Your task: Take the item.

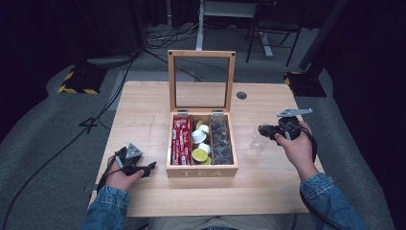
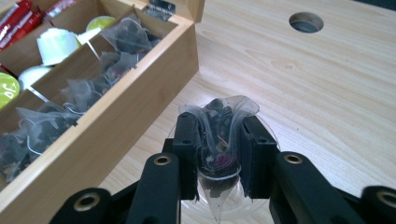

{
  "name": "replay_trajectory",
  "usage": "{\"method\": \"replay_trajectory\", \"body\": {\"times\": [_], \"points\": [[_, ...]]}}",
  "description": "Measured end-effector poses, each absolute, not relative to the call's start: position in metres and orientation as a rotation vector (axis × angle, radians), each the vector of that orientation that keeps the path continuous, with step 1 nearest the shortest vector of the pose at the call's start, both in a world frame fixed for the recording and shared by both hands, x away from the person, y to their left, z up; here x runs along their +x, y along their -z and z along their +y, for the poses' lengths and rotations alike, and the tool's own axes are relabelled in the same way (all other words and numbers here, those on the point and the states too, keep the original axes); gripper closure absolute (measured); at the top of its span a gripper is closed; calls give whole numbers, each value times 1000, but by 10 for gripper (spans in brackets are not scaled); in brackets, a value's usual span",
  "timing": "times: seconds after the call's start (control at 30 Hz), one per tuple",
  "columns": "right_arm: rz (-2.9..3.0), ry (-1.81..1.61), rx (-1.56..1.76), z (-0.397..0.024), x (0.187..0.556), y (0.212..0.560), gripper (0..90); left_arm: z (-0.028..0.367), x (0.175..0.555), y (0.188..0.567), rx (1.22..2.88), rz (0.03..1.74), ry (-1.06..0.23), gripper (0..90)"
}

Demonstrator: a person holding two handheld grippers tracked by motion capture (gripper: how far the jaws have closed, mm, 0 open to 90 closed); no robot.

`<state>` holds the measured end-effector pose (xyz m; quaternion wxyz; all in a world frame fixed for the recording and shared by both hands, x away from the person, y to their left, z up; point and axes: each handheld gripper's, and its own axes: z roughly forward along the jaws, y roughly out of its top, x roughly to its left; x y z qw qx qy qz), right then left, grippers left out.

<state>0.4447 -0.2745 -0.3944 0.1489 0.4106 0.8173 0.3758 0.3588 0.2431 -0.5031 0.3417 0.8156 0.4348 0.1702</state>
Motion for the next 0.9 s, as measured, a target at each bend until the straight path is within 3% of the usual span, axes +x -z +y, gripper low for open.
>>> {"method": "replay_trajectory", "body": {"times": [0.27, 0.33, 0.4, 0.43, 0.6, 0.9], "points": [[2361, -1041, 1185, -273, 445, 403, 717, 243, 359, 503, 2121, 1130, -440, 283], [2358, -1040, 1184, -273, 446, 404, 667, 243, 359, 503, 2122, 1129, -442, 283], [2332, -1043, 1178, -273, 446, 405, 510, 243, 359, 503, 2121, 1130, -439, 283], [2327, -1046, 1175, -273, 446, 406, 487, 243, 359, 503, 2120, 1130, -440, 283], [2317, -1061, 1178, -274, 446, 407, 427, 242, 360, 503, 2118, 1132, -441, 276], [2287, -1093, 1183, -276, 444, 404, 401, 239, 364, 503, 2123, 1129, -436, 268]]}}
